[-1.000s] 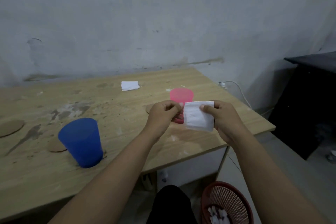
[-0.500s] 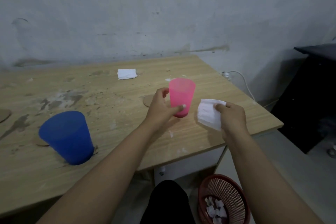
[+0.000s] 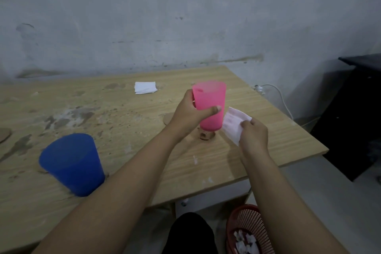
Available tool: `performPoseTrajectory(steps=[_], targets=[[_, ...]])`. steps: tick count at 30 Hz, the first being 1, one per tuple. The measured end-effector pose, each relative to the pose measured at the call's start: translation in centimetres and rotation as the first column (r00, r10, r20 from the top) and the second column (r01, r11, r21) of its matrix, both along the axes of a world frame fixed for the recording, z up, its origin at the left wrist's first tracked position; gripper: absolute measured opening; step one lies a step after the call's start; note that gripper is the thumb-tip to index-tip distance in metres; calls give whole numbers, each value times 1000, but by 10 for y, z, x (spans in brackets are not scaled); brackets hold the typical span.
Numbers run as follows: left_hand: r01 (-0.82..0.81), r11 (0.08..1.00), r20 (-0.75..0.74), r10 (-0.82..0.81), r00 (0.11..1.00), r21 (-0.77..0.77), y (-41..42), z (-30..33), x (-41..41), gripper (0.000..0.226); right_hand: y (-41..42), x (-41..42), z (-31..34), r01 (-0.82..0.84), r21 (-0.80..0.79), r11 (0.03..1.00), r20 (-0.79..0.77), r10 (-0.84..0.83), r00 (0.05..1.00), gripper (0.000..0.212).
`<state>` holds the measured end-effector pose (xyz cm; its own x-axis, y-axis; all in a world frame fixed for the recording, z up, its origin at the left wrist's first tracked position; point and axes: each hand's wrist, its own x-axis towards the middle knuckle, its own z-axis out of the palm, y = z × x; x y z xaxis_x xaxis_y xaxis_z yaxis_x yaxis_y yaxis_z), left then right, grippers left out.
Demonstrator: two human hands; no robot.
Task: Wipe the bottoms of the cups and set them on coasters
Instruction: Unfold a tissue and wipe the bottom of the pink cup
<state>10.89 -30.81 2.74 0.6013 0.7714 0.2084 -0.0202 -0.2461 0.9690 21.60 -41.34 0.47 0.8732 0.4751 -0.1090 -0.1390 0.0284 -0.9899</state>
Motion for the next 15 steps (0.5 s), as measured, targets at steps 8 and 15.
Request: performPoseTrajectory(steps=[8,15], targets=[[34,999,25,-35,999,20,-7,23,-5,74,10,-24,8,-76,498,864,-406,309,860,43],[32,999,51,-33,998,15,-11,24,-9,71,4,-35,6,-87,617,782,-468,454,759,41]])
